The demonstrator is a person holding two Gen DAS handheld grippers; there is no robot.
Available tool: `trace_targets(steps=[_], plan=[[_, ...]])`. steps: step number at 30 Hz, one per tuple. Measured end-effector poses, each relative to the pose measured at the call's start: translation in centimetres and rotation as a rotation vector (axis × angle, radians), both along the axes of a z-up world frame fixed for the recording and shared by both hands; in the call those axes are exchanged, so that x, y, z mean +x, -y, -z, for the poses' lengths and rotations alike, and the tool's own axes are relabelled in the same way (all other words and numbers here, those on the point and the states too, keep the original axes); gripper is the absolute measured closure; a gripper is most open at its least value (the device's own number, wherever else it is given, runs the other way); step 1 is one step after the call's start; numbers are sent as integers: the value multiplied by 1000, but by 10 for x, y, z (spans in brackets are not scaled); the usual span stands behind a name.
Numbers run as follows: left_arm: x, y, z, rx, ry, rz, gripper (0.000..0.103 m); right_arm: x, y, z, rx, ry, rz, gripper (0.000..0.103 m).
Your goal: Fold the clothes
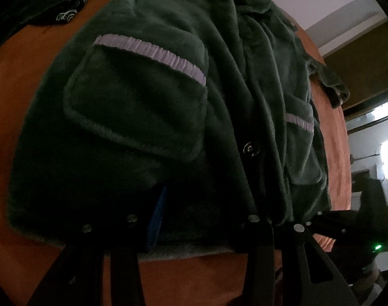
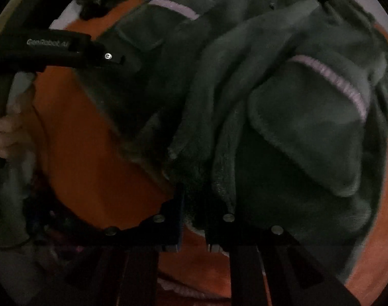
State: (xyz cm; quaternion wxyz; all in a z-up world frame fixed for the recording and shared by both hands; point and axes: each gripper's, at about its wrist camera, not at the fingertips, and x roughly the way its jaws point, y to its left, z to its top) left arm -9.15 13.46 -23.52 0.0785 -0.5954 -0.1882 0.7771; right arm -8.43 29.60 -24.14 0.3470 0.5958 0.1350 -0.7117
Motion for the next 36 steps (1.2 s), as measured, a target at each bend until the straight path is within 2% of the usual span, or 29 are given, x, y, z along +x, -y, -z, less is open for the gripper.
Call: trace_targets(steps=[3,6,8,10,12,14,17,18,19,20,21,25,28,30,32,33,34,35,36], plan=[[-4,-6,-2,-29,-3,19,58,-2,-1,-11,-37,30,-4,65],[-5,-19,-7,-71,-22,64,58,-2,-22,-35,-81,-27,22,59],[-5,-26,-10,-103,-34,87,58,-6,-47,-48,-88,-73,99,53],[-5,-33,-14,-117,-43,100,58,-10,-85,-57,-83,-119,253,51],[-7,-40,-17,-89,-48,108,58,-26,-127,-56,-76,-138,442,51],[-7,-46,-19,-71,-56,122,58,-24,-159,-40,-71,-95,605,51],[2,-49,-18,-97,-68,154,58,-19,-190,-8,-74,-3,786,51],[3,-52,-17,-110,-66,163,57,-14,-193,-8,-82,-3,803,56],[4,-54,-15,-122,-63,170,57,-9,-197,-8,-89,-3,821,74],[5,-55,-12,-131,-58,173,57,-4,-200,-8,-97,-3,839,81],[5,-55,-11,-138,-53,173,57,2,-204,-8,-104,-3,857,97],[4,-44,-10,-139,-45,135,57,22,-219,-8,-135,-4,929,98],[-5,-33,-13,-92,-40,98,57,38,-230,-8,-158,-5,982,98],[-10,-28,-15,-76,-40,89,57,42,-221,-3,-122,-7,936,97],[-12,-27,-16,-88,-42,83,57,42,-211,-7,-82,-51,895,93],[-12,-26,-17,-93,-43,80,57,43,-208,-13,-68,-84,887,86],[-9,-23,-19,-93,-44,78,57,43,-204,-18,-53,-117,880,70],[-7,-21,-20,-90,-45,77,57,44,-201,-23,-46,-148,874,57],[-7,-21,-20,-92,-44,79,57,43,-200,-24,-56,-171,872,39]])
